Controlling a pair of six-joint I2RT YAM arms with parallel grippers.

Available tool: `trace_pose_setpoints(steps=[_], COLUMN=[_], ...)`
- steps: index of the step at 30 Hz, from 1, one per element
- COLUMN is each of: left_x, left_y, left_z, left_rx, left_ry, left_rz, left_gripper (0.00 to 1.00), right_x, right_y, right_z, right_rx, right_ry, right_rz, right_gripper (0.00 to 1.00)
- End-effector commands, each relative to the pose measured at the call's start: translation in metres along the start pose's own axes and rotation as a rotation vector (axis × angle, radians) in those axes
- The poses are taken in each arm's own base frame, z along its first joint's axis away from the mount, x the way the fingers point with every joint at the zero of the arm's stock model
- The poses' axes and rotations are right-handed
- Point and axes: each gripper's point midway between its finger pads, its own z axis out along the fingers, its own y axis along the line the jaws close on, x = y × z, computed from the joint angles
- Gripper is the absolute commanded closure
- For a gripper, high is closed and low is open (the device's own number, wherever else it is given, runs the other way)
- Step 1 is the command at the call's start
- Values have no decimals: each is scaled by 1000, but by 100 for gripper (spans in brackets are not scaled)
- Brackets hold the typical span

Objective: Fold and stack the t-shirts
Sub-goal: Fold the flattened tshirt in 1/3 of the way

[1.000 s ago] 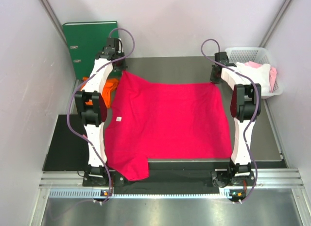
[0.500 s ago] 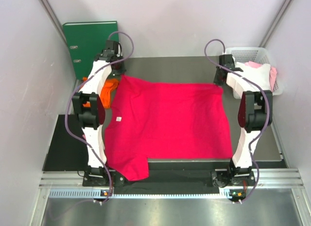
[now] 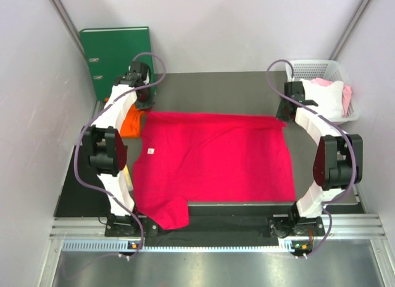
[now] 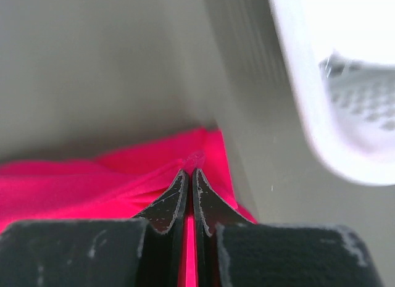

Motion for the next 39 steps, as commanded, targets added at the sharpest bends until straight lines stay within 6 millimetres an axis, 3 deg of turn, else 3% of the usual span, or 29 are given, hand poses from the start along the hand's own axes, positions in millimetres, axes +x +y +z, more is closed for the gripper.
trace_pose_setpoints(steps=[1,5,10,17,23,24,25,26,27,28,29,32,39], left_x=[12,27,44,81,104,106,107,108,107,106,104,93,82], left_y=[13,20,28,42,56,56,57,59,64,66,68,66,42], left_z=[-27,-33,-36,-24,-15,-16,-15,-18,-19,-20,-23,-28,-18], left_rx=[-31,-53,-83,-138,-221,-227,-237,-251,-283,-301,-314,-300,-177], left_ry=[-2,21,46,129,202,206,215,223,216,211,202,148,138], left_rz=[-32,-36,-53,-63,-80,-83,-85,-89,-102,-109,-115,-132,-95], left_gripper=[100,100,100,100,100,96,82,64,17,1,1,1,1], right_x=[19,41,52,68,102,108,112,123,123,124,121,104,59], right_y=[-4,-11,-18,-23,-24,-23,-22,-22,-21,-20,-16,-11,3], right_z=[-14,-19,-23,-22,-20,-20,-23,-27,-32,-36,-45,-59,-48], right_rx=[-5,9,28,41,39,30,22,12,-5,-22,-53,-97,-105], right_ry=[21,60,77,129,237,258,275,313,312,311,292,223,151], right_rz=[18,11,-8,-16,-10,-12,-16,-20,-20,-26,-24,-32,-30], right_gripper=[100,100,100,100,95,91,85,62,53,45,27,14,16])
